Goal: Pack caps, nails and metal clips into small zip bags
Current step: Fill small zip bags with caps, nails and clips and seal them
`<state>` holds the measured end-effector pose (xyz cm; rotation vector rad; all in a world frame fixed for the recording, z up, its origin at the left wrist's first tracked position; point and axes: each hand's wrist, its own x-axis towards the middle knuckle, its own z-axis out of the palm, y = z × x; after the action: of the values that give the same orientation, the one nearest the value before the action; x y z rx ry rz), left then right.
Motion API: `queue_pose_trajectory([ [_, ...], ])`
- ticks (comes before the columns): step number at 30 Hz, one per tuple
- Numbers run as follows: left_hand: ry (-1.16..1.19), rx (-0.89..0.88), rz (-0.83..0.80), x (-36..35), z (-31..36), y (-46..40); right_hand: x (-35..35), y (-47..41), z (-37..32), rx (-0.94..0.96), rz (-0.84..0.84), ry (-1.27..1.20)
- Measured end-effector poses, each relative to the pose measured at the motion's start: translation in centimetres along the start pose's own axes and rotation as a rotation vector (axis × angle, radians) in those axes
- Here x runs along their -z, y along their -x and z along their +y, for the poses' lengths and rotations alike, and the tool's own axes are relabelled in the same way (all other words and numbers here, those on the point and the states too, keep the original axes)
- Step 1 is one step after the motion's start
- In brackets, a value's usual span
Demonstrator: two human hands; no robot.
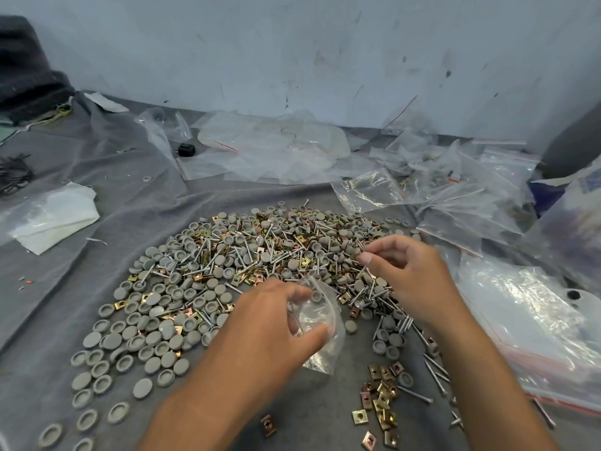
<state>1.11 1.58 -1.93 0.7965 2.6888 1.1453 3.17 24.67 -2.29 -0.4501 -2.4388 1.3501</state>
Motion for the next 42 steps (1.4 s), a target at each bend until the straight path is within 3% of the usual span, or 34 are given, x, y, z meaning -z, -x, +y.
queue_pose_trajectory([
  [4, 0.159, 0.043, 0.1, 1.1, 0.5, -0.1, 0.4, 0.4, 0.4, -0.088, -0.002, 0.261],
  [7, 0.275, 0.054, 0.362, 3.2, 0.0, -0.4, 1.0, 0.7, 0.0, -0.071, 0.001, 0.278],
  [10, 0.072, 0.019, 0.554, 4.7, -0.7, -0.6, 0.7, 1.1, -0.3, -0.072, -0.285, 0.359],
  [13, -0.155, -0.043, 0.482, 4.0, -0.5, -0.7, -0.7, 1.5, -0.4, -0.069, -0.506, 0.569],
  [17, -0.284, -0.101, 0.267, 1.8, -0.3, -0.6, -1.4, 1.8, -0.5, -0.054, -0.551, 0.651],
  [20, -0.274, -0.133, 0.204, 1.0, -0.2, -0.6, -1.0, 2.3, -1.4, 0.066, -0.462, 0.468],
  [24, -0.264, -0.15, 0.168, 0.2, -0.3, -1.0, -1.2, 3.5, -4.5, 0.371, -0.237, -0.014],
  [28, -0.239, -0.172, 0.139, -0.1, -0.2, -1.2, -3.1, 4.7, -5.2, 0.633, -0.144, 0.207],
  [31, -0.202, -0.153, 0.168, -0.3, -0.3, -1.1, -3.0, 4.7, -4.6, 0.6, -0.096, 0.361],
  [36, -0.182, -0.132, 0.176, -0.2, -0.4, -1.0, -2.9, 5.1, -5.1, 0.638, 0.075, 0.293],
  [40, -0.166, -0.133, 0.133, -0.2, 0.4, -1.1, -3.9, 5.2, -5.1, 0.669, 0.034, 0.423],
  [42, -0.155, -0.118, 0.132, -0.3, 0.6, -0.9, -3.8, 5.1, -4.9, 0.658, 0.042, 0.361],
])
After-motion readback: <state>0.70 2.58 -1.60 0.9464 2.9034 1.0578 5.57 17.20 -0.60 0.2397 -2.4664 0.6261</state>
